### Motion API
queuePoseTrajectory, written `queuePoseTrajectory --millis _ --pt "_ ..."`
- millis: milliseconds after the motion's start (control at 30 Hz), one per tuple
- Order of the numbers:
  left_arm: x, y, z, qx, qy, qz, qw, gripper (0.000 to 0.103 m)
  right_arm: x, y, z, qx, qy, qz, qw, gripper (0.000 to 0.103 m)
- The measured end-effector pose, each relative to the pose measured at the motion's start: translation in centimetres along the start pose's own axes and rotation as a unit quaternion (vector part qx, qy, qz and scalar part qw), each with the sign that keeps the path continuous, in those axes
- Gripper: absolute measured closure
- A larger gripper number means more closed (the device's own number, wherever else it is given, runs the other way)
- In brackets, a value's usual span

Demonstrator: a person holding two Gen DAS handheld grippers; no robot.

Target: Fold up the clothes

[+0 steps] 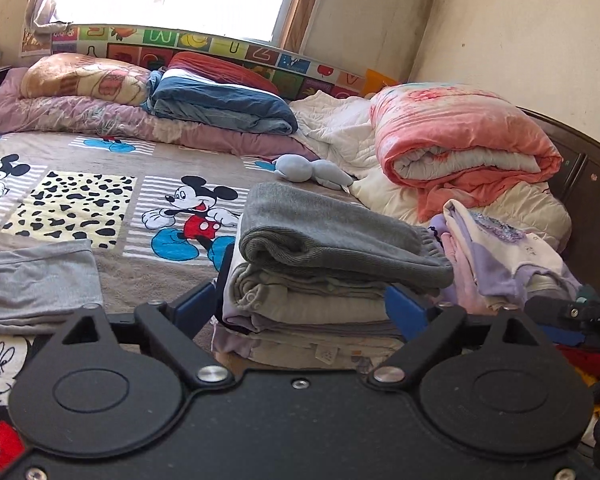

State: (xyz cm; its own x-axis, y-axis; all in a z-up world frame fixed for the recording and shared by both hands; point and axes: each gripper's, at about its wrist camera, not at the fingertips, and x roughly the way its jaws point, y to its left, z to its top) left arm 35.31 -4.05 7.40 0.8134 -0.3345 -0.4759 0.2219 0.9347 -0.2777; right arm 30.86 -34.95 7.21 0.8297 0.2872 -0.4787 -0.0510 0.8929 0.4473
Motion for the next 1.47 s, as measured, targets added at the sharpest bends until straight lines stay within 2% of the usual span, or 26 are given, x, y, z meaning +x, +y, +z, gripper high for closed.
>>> queuePoseTrajectory --millis 100,233,333,500,633,1100,1467 --pt "-2.3 -1.0 0.2 0.000 0.001 0.002 1.0000 0.001 -1.2 0.8 -0.3 0.003 0.023 -0.016 1.000 0.000" --pt "-5.4 -3.1 0.5 0.020 -0.012 0.031 0.9993 0.000 -3.0 2.5 -0.4 -0.013 0.040 -0.031 0.999 0.000" --pt "-7.4 -4.3 0.6 0.034 -0.022 0.060 0.9974 0.000 -4.6 3.5 -0.3 -0.022 0.040 -0.045 0.998 0.000" --pt "-9.4 -5.6 0.8 0.046 -0.008 0.085 0.9953 0.000 -7.3 4.9 -0.3 -0.055 0.021 -0.073 0.996 0.000" --pt "-10.9 -6.6 -0.2 0.071 -0.014 0.100 0.9924 0.000 -9.1 5.9 -0.9 -0.073 0.014 -0.083 0.994 0.000" --pt "-14.8 -9.0 -2.8 0.104 -0.022 0.112 0.9881 0.000 -13.3 7.7 -3.3 -0.092 0.025 -0.080 0.992 0.000" --pt "-17.4 -9.5 -3.7 0.099 -0.036 0.108 0.9885 0.000 -15.5 9.0 -4.4 -0.103 0.023 -0.078 0.991 0.000"
